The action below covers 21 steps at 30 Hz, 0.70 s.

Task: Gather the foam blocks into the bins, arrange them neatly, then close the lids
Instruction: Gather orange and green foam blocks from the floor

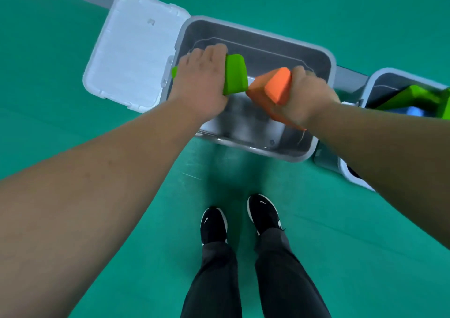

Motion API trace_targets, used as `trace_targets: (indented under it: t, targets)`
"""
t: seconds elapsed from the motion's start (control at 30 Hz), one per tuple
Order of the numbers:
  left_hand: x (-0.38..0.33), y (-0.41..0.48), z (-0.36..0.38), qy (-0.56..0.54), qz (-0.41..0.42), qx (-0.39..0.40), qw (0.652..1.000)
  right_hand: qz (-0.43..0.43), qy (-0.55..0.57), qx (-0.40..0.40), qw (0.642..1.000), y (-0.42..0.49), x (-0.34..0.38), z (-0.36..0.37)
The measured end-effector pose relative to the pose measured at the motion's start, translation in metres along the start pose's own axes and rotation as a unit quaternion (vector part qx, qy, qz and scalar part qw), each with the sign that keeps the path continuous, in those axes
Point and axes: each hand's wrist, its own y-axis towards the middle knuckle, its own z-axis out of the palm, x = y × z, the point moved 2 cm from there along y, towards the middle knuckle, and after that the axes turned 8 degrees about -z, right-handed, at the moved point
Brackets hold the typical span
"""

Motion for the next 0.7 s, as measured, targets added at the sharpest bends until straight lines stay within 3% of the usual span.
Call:
trace_targets:
  t: [0.07,0.17,0.23,0.4,0.6,0.7]
  targets:
    - [-0.005,0.002,0.011,0.052,0.004,0.104,0.993,-0.020,-0.038,0.038,0.998,0.009,-0.001,0.000]
    - [-0.013,-0.011,0.035,0.126,-0.006,0.331,0.935,-0.054,-0.110,0.136,0.983,0.011,0.009,0.003]
    - [-0.014,-0.021,0.051,0.106,-0.011,0.405,0.908,-0.078,-0.179,0.177,0.965,0.008,0.021,0.004]
    - [-0.008,-0.033,0.063,0.057,-0.014,0.399,0.915,-0.108,-0.300,0.307,0.897,0.035,0.013,0.041]
    - [0.047,-0.061,0.052,0.001,-0.071,0.374,0.925,-0.213,-0.253,0.171,0.928,0.045,0.080,0.047]
    - [0.092,-0.106,0.039,-0.072,-0.177,0.352,0.916,-0.251,-0.218,0.180,0.926,0.036,0.145,0.064]
